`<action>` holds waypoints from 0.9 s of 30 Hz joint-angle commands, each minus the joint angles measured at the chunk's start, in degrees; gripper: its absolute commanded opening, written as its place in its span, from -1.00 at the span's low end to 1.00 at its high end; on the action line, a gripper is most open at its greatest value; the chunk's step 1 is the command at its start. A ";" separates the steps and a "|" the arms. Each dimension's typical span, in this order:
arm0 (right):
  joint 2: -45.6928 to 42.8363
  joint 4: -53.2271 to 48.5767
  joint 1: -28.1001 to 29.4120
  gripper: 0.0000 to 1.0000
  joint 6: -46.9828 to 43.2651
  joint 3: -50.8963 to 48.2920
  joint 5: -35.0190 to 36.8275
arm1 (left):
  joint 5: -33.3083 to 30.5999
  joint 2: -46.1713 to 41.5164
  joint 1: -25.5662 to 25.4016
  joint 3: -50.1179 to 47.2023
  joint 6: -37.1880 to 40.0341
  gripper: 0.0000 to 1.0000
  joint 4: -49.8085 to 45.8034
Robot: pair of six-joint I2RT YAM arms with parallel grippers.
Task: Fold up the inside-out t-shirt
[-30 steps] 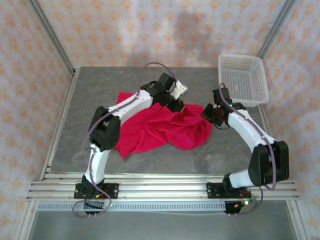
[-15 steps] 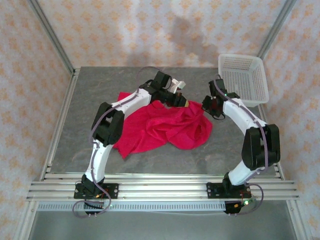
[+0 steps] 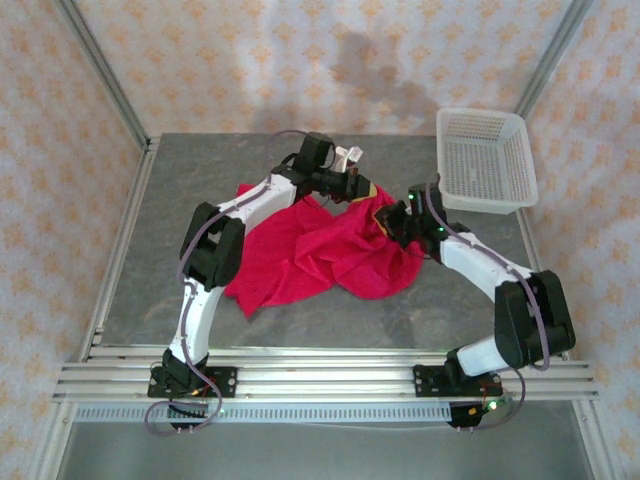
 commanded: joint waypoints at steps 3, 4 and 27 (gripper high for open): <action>5.14 17.47 1.93 -0.47 9.76 -1.39 1.07 | 0.54 0.90 0.80 0.77 -0.22 -1.00 -1.40; 5.40 18.12 2.16 -0.48 10.03 -1.58 1.64 | 0.53 0.90 0.81 0.77 0.00 -1.00 -1.76; -8.34 -9.79 -1.97 -0.55 -3.83 0.53 13.77 | 1.08 -0.42 1.87 -2.04 -6.75 -1.00 5.85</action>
